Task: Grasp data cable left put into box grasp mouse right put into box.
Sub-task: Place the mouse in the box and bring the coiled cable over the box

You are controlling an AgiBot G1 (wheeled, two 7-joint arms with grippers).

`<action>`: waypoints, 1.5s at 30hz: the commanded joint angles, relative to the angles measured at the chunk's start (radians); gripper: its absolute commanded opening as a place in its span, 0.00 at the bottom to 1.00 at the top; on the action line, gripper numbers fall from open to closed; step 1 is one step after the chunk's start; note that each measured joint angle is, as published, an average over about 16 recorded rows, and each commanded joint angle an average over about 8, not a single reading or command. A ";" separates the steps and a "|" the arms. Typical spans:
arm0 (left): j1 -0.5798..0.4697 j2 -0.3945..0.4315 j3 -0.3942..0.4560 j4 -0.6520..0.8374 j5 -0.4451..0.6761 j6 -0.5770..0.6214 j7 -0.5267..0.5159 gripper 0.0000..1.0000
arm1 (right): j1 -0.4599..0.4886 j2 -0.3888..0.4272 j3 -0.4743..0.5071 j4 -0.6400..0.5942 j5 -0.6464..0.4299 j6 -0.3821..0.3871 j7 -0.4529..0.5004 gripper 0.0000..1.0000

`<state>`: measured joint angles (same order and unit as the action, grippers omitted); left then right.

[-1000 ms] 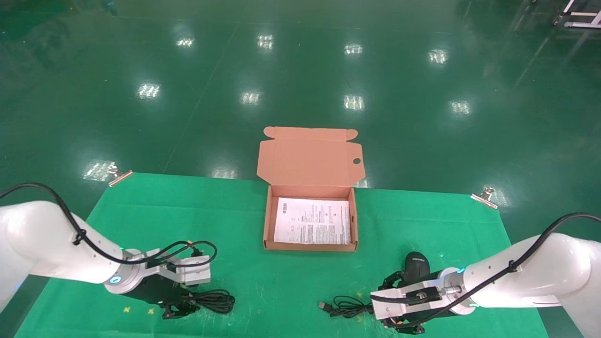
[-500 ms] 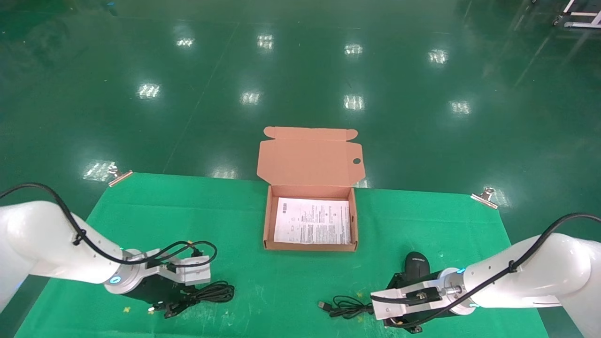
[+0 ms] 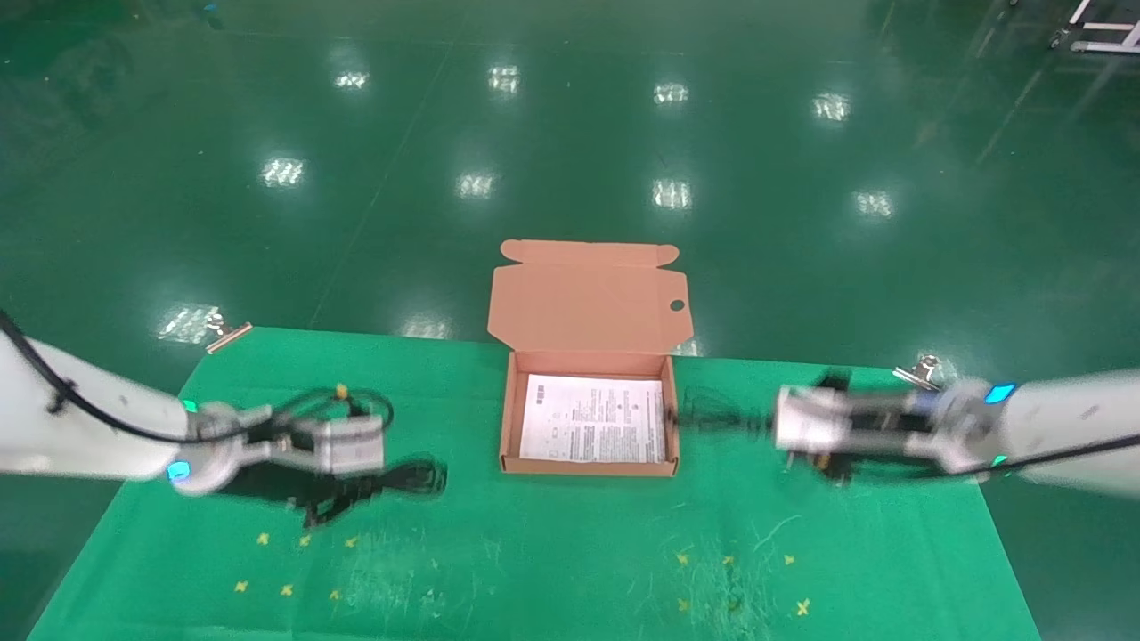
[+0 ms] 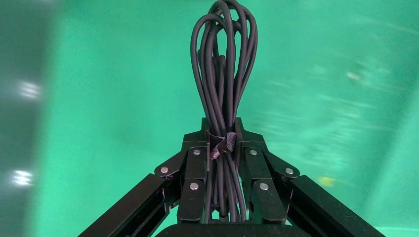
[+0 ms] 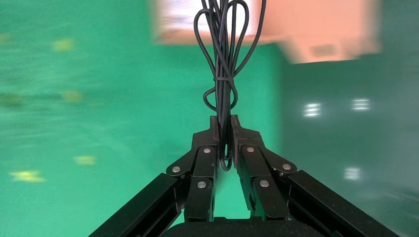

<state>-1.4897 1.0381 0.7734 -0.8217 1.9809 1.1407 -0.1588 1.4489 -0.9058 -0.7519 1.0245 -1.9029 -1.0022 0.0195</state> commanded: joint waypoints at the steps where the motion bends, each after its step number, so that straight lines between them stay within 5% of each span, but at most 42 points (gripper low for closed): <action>1: -0.009 -0.026 -0.011 -0.063 -0.006 -0.004 -0.005 0.00 | 0.018 0.043 0.021 0.082 -0.006 0.007 0.048 0.00; 9: -0.041 -0.033 -0.044 -0.262 0.066 -0.113 -0.098 0.00 | 0.133 -0.063 0.051 0.106 -0.016 0.088 0.043 0.00; 18: -0.093 0.021 -0.059 -0.304 0.168 -0.205 -0.175 0.00 | 0.273 -0.263 0.069 -0.137 0.062 0.175 -0.156 0.00; 25: -0.118 0.044 -0.064 -0.293 0.208 -0.232 -0.205 0.00 | 0.338 -0.337 0.082 -0.270 0.115 0.194 -0.297 0.00; 45: -0.063 -0.001 -0.043 -0.308 0.305 -0.196 -0.276 0.00 | 0.256 -0.385 0.074 -0.353 0.145 0.205 -0.327 0.00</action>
<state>-1.5533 1.0362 0.7309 -1.1337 2.2895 0.9481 -0.4372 1.7048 -1.2925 -0.6772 0.6697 -1.7530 -0.7999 -0.3107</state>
